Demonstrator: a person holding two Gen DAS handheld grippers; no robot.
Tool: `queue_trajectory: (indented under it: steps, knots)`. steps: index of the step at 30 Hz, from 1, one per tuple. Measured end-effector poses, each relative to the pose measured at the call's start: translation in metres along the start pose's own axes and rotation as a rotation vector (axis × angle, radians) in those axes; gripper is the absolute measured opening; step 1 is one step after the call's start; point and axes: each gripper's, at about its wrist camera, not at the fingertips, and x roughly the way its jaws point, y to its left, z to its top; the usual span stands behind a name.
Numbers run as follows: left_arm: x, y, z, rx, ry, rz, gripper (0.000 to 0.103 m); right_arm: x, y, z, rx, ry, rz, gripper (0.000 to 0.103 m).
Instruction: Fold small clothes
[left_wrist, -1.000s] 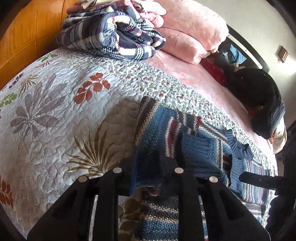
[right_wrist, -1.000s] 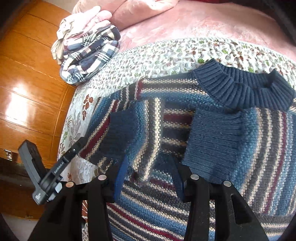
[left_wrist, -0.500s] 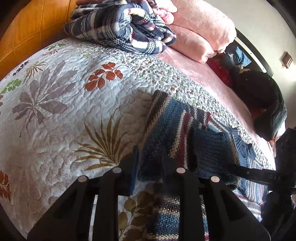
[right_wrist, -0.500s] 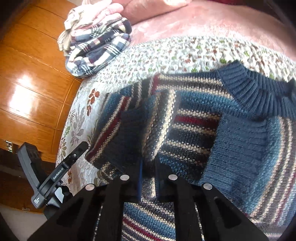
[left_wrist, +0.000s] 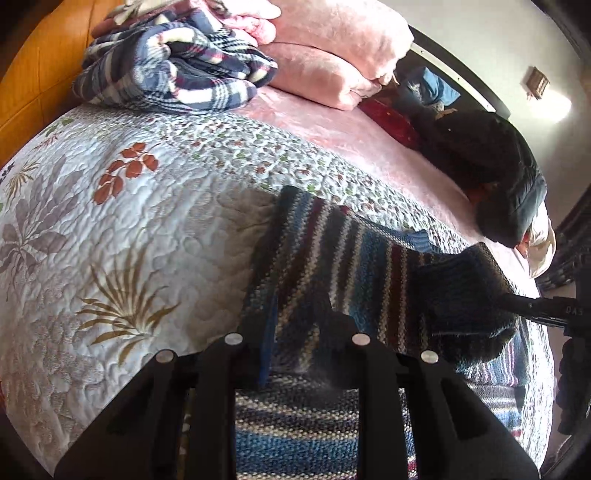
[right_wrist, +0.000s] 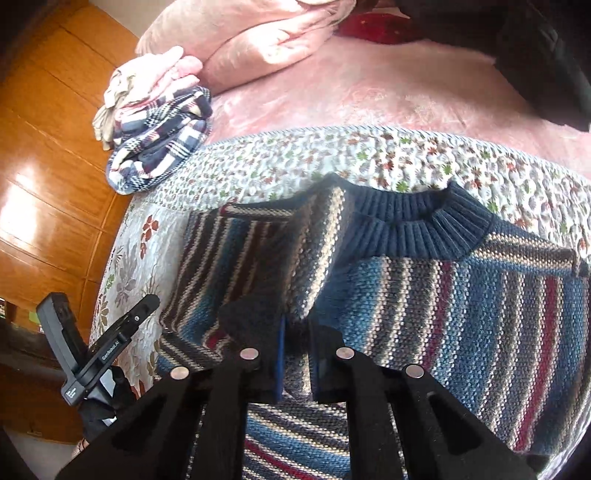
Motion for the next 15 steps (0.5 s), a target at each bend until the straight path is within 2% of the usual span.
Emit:
queue_trajectory:
  steps: [5,11,13,15]
  knots:
    - [0.028,-0.010,-0.008,0.036,0.070,0.024,0.022,0.024,-0.025,-0.005,0.041,0.038,-0.035,0.010]
    - [0.039,-0.003,-0.014,0.012,0.093,0.015,0.021,0.037,-0.037,-0.010,0.064,0.055,-0.046,0.015]
    - [0.036,-0.002,-0.013,0.004,0.100,0.007,0.021,0.030,-0.030,-0.009,0.033,0.053,-0.089,0.026]
    - [0.028,0.000,-0.012,-0.015,0.098,-0.011,0.022,0.015,-0.013,-0.008,-0.056,0.015,-0.138,0.027]
